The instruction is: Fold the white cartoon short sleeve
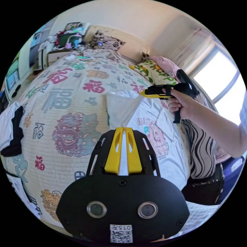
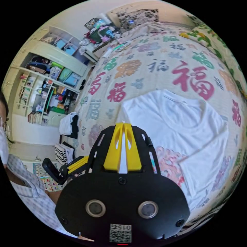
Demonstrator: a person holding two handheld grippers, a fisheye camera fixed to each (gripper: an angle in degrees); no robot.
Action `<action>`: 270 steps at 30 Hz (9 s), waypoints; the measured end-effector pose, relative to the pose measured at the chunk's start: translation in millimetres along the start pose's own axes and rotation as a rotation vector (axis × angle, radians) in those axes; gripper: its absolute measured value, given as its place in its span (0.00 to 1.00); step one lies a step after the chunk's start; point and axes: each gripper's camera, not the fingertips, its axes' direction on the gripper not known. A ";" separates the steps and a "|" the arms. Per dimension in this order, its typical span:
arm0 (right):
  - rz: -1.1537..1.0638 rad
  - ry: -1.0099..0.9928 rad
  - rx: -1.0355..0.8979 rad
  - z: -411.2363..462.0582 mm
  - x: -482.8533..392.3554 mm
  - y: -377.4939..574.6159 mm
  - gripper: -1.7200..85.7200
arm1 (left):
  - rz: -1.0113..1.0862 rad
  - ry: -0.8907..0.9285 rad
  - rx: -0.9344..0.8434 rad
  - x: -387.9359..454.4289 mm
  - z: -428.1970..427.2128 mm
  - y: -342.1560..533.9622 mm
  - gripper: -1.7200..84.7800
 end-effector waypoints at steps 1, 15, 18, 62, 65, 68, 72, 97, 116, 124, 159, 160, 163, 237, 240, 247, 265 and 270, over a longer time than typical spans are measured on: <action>0.025 0.014 -0.004 -4.0 12.4 5.6 0.01 | 0.030 0.007 -0.029 13.6 13.6 -1.0 0.02; 0.016 0.194 -0.056 -12.3 34.4 22.3 0.07 | 0.211 0.084 -0.203 67.9 91.1 -47.8 0.07; -0.044 0.207 -0.119 1.2 24.5 16.0 0.06 | 0.192 0.095 -0.233 69.0 122.9 -66.7 0.06; -0.036 0.330 -0.140 -151.4 158.7 -39.6 0.10 | 0.484 0.125 -0.473 63.4 319.3 -357.8 0.15; -0.228 0.188 -0.056 -167.8 118.0 -15.2 0.09 | 0.444 0.091 -0.485 58.2 294.1 -303.4 0.15; -0.370 -0.006 -0.120 -155.7 74.9 10.5 0.08 | 0.324 0.072 -0.504 42.6 277.9 -259.2 0.15; -0.400 0.001 -0.236 -117.2 51.5 34.3 0.08 | 0.275 0.008 -0.468 36.9 269.9 -234.1 0.09; -0.372 0.007 -0.411 -97.7 63.9 104.4 0.01 | 0.341 0.082 -0.555 61.3 265.7 -184.6 0.06; -0.323 0.429 -0.269 -128.7 163.9 76.0 0.05 | 0.567 -0.072 -0.537 94.0 344.2 -378.2 0.08; -0.272 0.442 -0.143 -164.7 166.6 110.2 0.01 | 0.466 0.010 -0.440 103.3 279.0 -385.1 0.02; -0.277 0.252 -0.506 -148.6 133.7 566.9 0.08 | 0.379 0.070 -0.810 221.6 106.0 106.1 0.08; -0.272 0.264 -0.493 -153.8 135.1 565.2 0.08 | 0.362 0.063 -0.816 221.8 105.5 103.9 0.09; -0.293 0.251 -0.422 -168.5 131.7 554.9 0.08 | 0.335 0.065 -0.727 228.7 93.5 86.2 0.09; -0.337 0.229 -0.409 3.7 153.1 329.0 0.03 | 0.079 -0.015 -0.601 184.0 89.5 -12.7 0.03; -0.352 0.219 -0.399 1.5 146.0 325.7 0.02 | 0.116 0.024 -0.572 189.7 53.3 -11.1 0.02; -0.402 0.266 -0.486 40.6 126.7 333.2 0.04 | 0.180 0.002 -0.581 197.0 12.4 27.3 0.01; -0.535 0.207 -0.231 122.8 2.6 140.5 0.11 | -0.243 -0.136 -0.367 86.2 -130.2 98.8 0.13; -0.674 0.259 -0.293 199.2 -67.6 68.9 0.12 | -0.295 -0.117 -0.359 72.4 -135.7 120.6 0.10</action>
